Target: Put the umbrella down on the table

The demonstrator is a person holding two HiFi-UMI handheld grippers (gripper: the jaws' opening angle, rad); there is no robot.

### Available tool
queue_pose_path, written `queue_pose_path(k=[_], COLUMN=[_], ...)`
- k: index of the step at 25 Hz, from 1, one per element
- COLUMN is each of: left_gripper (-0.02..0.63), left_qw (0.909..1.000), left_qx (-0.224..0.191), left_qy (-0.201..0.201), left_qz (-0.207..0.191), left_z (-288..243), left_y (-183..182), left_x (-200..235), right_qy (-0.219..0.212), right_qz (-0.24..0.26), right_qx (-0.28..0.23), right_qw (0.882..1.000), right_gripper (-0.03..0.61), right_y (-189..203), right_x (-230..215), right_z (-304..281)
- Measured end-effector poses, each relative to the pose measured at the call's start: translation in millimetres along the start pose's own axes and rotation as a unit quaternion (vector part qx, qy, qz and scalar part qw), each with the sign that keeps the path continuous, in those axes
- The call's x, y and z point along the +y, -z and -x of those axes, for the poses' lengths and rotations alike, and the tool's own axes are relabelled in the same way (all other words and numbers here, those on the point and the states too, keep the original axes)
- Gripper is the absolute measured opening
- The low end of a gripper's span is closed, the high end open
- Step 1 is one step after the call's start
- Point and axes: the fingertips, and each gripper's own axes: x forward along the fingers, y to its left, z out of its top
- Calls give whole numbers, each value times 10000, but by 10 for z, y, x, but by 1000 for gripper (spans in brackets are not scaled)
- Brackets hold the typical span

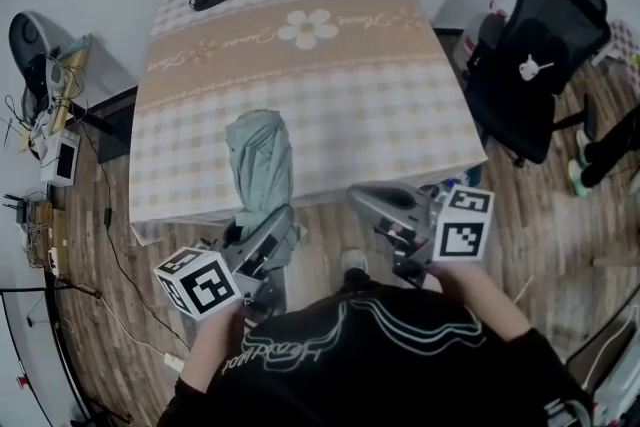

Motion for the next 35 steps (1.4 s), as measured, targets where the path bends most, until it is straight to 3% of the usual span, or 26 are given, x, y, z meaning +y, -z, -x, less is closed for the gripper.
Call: queue_pose_path(k=[14,20,35], left_gripper=[261,261,261], left_qw=[9958,9905,9858], left_qx=[28,34,392], left_qy=[-331,-353,-466], left_qz=[-850,-1330,-1566], left_z=[-514,-504,-923], left_y=[-442,-405,-794], left_x=[-45,-104,524], right_qy=[-200,-149,133], right_qz=[215,287,141], right_qx=[-145,-164,-216], right_qw=[9995,9993,9996], right_gripper=[12,12,12], right_y=[-526,-468,-779], right_x=[-400,-358,-802], right_z=[104,189,-176])
